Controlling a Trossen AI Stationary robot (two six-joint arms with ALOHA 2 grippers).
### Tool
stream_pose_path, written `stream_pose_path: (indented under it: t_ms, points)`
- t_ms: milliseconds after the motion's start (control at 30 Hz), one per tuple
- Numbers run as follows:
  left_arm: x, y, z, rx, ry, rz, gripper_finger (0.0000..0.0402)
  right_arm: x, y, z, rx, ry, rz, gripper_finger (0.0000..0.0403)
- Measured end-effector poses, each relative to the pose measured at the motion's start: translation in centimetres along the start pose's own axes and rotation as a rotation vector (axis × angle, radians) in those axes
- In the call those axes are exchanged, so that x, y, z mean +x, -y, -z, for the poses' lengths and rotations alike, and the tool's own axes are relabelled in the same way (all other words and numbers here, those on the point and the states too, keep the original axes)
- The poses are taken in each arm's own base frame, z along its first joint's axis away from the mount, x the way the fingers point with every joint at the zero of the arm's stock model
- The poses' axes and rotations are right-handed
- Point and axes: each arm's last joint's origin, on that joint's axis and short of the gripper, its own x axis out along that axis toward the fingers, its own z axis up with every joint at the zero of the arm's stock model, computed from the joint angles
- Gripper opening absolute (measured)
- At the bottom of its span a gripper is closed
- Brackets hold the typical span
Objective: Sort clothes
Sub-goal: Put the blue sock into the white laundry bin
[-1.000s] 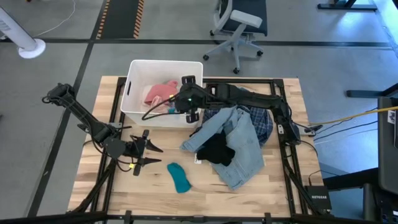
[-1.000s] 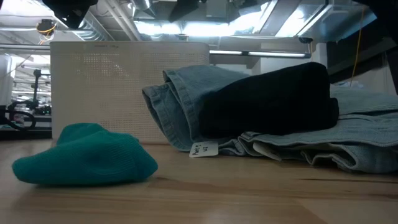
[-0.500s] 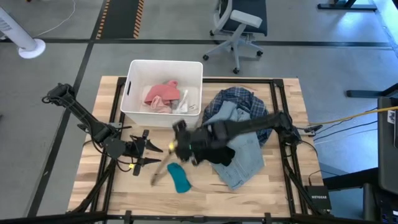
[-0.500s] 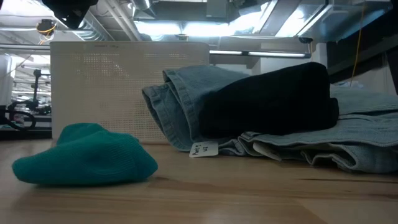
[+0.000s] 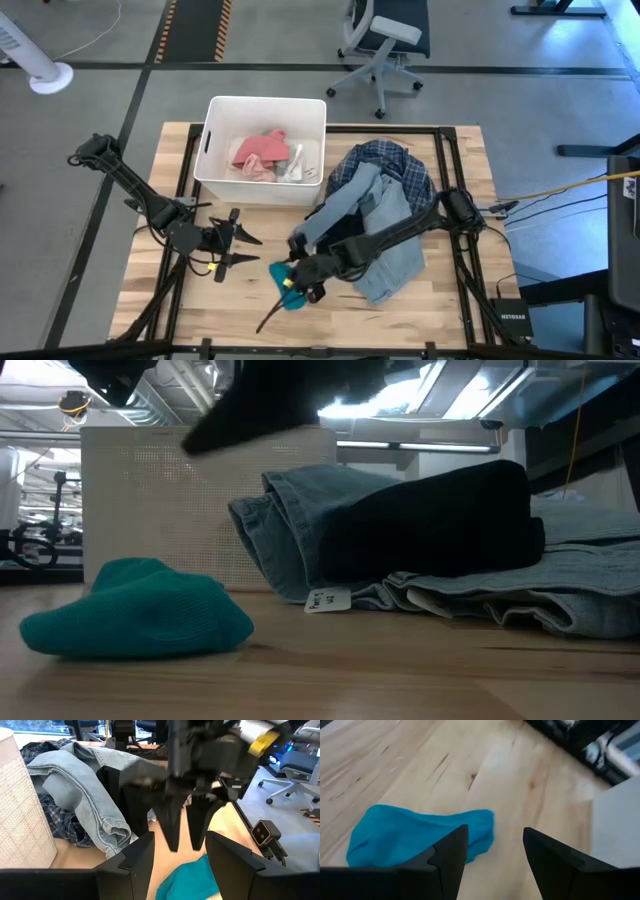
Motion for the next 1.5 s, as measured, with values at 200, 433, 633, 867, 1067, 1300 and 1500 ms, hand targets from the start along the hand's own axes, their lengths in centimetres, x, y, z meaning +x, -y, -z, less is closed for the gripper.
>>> stream_pose_path:
  t_ms: [200, 433, 633, 867, 1067, 1300, 1500]
  points:
    - [0.0, 0.0, 0.0, 0.000, 0.000, 0.000, 0.0172, 1.6, -1.8, 2.5, 0.093, 0.007, -0.024, 0.0209]
    - [0.0, 0.0, 0.0, 0.001, 0.000, -0.001, 0.0172, 4.1, -3.1, 4.2, 0.219, -0.010, -0.049, 0.0209]
    - [0.0, 0.0, 0.0, 0.001, 0.001, -0.003, 0.0172, 5.8, -3.8, 5.7, 0.264, -0.064, -0.049, 0.0209]
    - [0.0, 0.0, 0.0, 0.001, 0.000, -0.004, 0.0172, 5.9, -3.5, 6.0, 0.261, -0.085, -0.001, 0.0209]
    - [0.0, 0.0, 0.0, 0.001, 0.001, -0.003, 0.0172, 5.8, -3.6, 6.1, 0.242, -0.101, -0.004, 0.0172]
    - [0.0, 0.0, 0.0, 0.001, 0.001, -0.003, 0.0172, 5.7, -3.6, 6.0, 0.145, -0.102, -0.018, 0.0033]
    - [0.0, 0.0, 0.0, 0.003, -0.002, -0.004, 0.0172, 3.2, -1.8, 3.0, 0.051, -0.062, 0.045, 0.0034]
